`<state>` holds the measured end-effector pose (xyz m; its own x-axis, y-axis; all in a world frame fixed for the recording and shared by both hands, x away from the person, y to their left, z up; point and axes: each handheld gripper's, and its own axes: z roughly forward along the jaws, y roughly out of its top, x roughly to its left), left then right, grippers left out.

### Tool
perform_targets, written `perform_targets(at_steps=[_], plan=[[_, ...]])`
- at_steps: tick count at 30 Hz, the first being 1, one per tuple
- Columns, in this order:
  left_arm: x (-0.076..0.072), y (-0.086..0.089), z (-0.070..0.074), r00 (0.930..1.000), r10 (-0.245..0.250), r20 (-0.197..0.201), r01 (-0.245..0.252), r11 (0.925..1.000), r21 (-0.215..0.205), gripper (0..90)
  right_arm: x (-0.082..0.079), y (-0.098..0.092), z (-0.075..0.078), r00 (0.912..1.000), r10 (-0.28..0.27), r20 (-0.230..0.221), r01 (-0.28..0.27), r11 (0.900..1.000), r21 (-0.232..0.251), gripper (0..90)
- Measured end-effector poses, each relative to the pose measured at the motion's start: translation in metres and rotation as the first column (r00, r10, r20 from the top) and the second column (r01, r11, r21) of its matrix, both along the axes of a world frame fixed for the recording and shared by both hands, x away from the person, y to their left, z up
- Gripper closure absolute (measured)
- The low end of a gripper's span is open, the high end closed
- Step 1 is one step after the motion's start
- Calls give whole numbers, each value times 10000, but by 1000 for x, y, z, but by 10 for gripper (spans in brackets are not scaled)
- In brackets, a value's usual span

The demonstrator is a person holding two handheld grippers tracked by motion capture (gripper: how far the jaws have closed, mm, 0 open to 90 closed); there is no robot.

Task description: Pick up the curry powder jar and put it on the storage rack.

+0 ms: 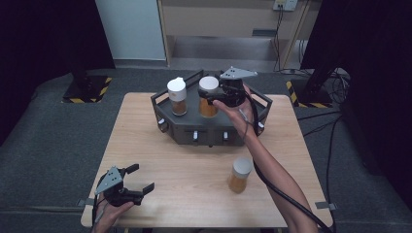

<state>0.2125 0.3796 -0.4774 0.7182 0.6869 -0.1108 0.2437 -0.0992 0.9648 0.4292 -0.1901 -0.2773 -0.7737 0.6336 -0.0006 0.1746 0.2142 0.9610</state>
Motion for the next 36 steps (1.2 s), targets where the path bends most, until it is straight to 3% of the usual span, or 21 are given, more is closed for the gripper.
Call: perform_targets(at_steps=[19,36], plan=[[0,1,-1,10000,36,-9,-36,10000,-40,11,34,6,-24,9963,-639,-583,630,9979,-160,333],[0,1,0,10000,17,1,-17,10000,2,11,40,4,-41,9940,-793,-748,804,9967,117,332]])
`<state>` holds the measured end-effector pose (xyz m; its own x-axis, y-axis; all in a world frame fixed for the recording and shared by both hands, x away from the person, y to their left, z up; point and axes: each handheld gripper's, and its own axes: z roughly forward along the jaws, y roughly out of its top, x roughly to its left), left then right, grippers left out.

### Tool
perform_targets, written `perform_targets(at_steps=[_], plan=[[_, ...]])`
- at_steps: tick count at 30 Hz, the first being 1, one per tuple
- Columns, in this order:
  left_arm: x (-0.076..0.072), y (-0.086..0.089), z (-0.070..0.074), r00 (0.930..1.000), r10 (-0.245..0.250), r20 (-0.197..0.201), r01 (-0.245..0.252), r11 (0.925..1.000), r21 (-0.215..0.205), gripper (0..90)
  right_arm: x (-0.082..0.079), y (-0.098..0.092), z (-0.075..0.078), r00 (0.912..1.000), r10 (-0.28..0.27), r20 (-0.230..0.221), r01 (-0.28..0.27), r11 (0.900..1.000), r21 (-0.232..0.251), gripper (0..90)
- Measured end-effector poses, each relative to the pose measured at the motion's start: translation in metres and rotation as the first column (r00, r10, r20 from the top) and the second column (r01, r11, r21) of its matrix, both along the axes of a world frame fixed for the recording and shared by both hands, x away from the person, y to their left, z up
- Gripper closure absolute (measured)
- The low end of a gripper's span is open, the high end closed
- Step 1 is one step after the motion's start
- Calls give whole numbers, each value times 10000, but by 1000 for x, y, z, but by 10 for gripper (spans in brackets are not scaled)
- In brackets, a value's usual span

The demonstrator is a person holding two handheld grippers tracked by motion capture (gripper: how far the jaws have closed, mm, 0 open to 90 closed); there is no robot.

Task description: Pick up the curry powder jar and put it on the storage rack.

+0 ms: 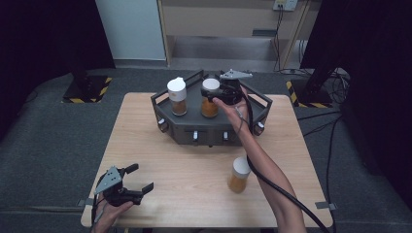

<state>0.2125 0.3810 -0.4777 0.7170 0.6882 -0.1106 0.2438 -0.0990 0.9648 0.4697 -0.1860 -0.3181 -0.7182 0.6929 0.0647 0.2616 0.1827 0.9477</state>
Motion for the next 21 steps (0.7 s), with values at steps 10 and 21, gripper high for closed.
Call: perform_targets(at_steps=[10,21], plan=[[0,-1,0,10000,3,16,-3,10000,35,11,-6,1,-3,9994,-67,337,60,9997,217,186],[-2,-4,4,9999,68,-106,-66,9998,195,11,-16,-14,20,9956,259,906,-289,9991,314,58]])
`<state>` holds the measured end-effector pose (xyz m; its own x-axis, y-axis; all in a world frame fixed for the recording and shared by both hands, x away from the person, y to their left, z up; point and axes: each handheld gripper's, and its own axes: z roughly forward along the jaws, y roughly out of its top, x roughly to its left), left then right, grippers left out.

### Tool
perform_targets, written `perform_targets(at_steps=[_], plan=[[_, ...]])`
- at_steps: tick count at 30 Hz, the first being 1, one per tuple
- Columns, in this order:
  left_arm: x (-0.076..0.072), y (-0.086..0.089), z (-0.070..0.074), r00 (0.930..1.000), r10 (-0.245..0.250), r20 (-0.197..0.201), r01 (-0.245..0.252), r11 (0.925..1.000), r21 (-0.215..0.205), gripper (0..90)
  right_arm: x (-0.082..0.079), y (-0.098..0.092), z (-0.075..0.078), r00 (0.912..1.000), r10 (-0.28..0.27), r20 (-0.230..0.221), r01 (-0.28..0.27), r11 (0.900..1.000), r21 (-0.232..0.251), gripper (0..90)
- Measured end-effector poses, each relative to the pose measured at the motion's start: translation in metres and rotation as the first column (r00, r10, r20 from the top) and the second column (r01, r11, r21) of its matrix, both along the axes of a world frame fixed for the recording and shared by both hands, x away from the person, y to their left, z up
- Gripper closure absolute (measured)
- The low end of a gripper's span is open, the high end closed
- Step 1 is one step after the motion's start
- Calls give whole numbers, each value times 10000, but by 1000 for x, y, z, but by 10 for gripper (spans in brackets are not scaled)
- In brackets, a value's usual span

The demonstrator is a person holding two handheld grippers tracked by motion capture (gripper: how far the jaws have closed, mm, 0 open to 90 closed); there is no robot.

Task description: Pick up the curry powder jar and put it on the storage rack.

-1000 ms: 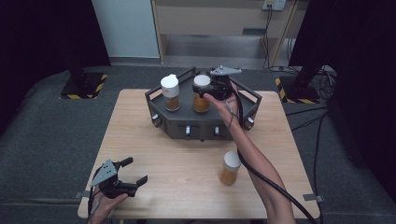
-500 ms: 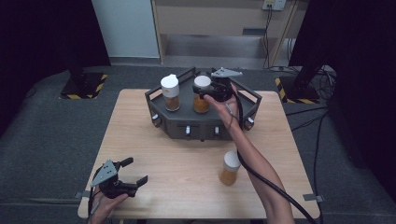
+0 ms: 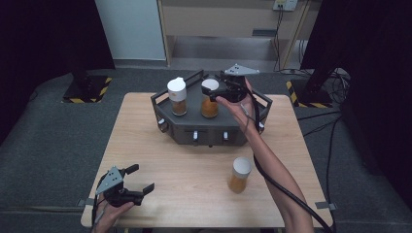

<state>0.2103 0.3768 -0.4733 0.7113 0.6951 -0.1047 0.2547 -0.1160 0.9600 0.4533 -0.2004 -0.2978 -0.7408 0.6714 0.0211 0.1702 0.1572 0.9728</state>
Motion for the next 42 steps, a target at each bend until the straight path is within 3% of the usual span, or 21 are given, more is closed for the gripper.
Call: perform_targets(at_steps=[5,11,17,31,42], plan=[[-1,-1,0,10000,22,27,-22,10000,-18,10,-13,-10,9,9994,35,349,-36,10000,14,61],[-2,-2,2,10000,52,68,-53,10000,45,9,-31,-30,18,9981,359,495,-378,9986,370,32],[-3,-3,1,9999,75,147,-75,10000,-29,11,-54,-49,23,9963,595,613,-617,9975,348,26],[-3,-2,0,9997,130,223,-128,9999,-85,9,-126,-107,11,9926,825,896,-859,9957,357,31],[-3,-1,-1,9998,90,204,-88,9999,-87,10,-176,-142,-14,9951,624,765,-659,9968,449,32]])
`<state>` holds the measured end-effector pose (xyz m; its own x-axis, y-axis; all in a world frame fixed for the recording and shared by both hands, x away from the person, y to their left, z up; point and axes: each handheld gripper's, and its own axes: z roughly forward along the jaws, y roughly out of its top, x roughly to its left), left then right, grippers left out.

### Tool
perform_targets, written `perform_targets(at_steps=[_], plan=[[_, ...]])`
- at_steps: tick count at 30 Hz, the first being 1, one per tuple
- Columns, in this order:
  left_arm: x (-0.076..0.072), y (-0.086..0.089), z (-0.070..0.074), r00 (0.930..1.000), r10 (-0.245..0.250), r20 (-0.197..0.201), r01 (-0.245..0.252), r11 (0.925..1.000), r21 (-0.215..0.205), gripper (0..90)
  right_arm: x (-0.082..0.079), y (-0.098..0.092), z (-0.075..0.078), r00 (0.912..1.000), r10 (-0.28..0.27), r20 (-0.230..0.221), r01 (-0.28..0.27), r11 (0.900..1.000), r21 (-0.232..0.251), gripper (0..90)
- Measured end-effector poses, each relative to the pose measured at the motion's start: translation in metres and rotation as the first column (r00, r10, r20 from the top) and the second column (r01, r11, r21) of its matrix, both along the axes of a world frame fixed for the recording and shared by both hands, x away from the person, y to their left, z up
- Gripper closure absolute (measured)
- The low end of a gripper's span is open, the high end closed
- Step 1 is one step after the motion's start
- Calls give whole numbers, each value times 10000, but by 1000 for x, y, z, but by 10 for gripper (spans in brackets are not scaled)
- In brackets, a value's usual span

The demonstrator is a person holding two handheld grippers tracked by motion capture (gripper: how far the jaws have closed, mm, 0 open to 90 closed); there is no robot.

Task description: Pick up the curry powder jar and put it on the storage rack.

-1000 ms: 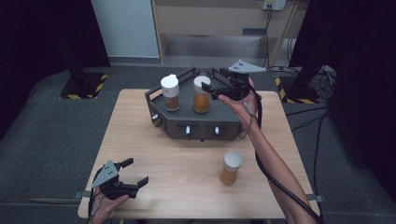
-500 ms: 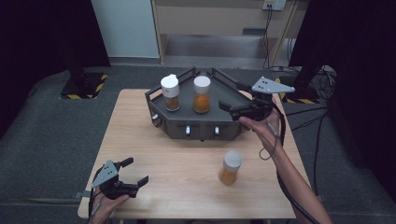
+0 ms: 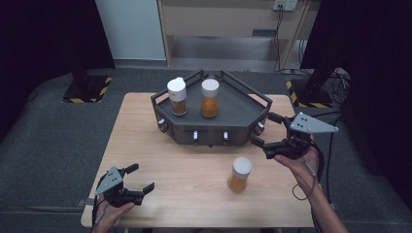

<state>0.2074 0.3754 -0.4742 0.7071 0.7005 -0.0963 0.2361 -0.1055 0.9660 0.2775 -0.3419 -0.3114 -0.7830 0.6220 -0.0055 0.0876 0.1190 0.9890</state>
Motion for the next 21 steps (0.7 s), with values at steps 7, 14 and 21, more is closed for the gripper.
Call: perform_targets(at_steps=[7,14,21], plan=[[0,0,0,10000,-23,10,23,10000,-5,9,-29,-15,-21,9987,-467,-202,467,9989,-17,30],[0,0,-1,10000,-15,21,15,10000,-30,6,-51,-26,-41,9946,-977,-342,972,9951,-177,23],[0,0,-1,10000,-29,9,29,10000,-53,5,-65,-36,-63,9878,-1405,-665,1405,9901,-61,20]])
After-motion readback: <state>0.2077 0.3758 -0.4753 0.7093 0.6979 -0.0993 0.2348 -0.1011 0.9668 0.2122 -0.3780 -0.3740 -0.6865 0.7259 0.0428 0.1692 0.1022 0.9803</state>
